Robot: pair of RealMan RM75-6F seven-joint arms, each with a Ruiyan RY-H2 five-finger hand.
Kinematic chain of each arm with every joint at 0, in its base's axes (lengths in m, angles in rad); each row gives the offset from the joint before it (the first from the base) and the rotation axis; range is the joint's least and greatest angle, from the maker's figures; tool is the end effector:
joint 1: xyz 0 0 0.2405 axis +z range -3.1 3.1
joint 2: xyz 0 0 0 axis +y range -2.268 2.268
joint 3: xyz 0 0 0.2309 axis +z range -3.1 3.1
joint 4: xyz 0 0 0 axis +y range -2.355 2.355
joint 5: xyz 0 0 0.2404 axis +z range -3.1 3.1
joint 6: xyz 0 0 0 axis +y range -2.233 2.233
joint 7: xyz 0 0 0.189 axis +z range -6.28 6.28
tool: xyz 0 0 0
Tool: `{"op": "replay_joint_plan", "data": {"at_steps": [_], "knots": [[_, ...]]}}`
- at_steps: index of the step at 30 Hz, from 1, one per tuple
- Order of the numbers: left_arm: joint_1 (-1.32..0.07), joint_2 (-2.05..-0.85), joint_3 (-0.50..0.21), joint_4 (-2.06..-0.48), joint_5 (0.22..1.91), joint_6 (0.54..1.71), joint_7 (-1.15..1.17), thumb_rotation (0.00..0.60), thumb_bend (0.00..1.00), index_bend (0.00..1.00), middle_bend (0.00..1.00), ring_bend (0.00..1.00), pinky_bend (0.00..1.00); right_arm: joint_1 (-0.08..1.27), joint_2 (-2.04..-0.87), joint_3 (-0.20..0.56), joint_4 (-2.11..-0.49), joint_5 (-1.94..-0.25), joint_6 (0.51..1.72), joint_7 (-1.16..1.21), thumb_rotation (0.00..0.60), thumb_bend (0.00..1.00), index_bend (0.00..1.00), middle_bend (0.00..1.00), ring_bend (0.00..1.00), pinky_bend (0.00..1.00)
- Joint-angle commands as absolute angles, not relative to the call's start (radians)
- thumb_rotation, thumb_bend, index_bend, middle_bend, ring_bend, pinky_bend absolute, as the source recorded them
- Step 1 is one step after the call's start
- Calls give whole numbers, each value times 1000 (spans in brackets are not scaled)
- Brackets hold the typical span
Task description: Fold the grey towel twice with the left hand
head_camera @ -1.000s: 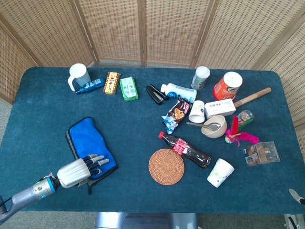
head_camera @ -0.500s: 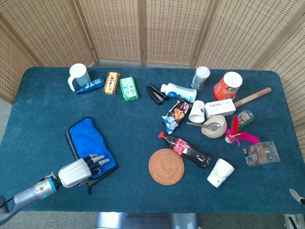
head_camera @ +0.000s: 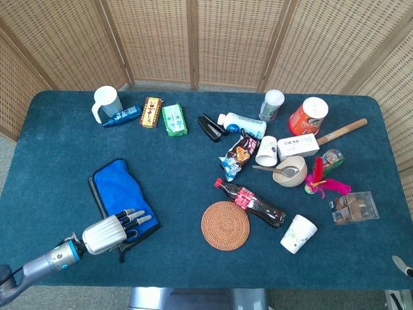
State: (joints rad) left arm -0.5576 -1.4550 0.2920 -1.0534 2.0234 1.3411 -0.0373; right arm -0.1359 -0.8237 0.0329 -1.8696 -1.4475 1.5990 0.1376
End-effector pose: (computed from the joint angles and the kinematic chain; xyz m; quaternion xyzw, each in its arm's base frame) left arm -0.2451 0.2425 -0.0442 -0.9061 -0.1159 -0.3266 0.2429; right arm -0.3117 -0.1542 0.2002 0.4953 -0.4510 0.3727 0.6422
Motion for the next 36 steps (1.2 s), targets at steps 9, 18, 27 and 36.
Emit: {"op": "replay_joint_plan", "data": {"at_steps": [9, 18, 27, 36], "knots": [[-560, -1457, 291, -1055, 2019, 1336, -29, 600, 375, 599, 0, 0, 221, -135, -823, 33, -1870, -1447, 1597, 137, 600, 0, 0, 0, 0, 0], [-562, -1453, 291, -1063, 2014, 1329, -26, 600, 489, 615, 0, 0, 225, -135, -822, 31, -1871, -1449, 1596, 138, 600, 0, 0, 0, 0, 0], [-567, -1453, 287, -1073, 2009, 1321, -18, 600, 572, 644, 0, 0, 228, -135, -820, 30, -1871, -1451, 1595, 142, 600, 0, 0, 0, 0, 0], [-563, -1441, 295, -1087, 2016, 1339, -25, 600, 596, 695, 0, 0, 237, -134, -818, 29, -1871, -1451, 1594, 144, 600, 0, 0, 0, 0, 0]]}}
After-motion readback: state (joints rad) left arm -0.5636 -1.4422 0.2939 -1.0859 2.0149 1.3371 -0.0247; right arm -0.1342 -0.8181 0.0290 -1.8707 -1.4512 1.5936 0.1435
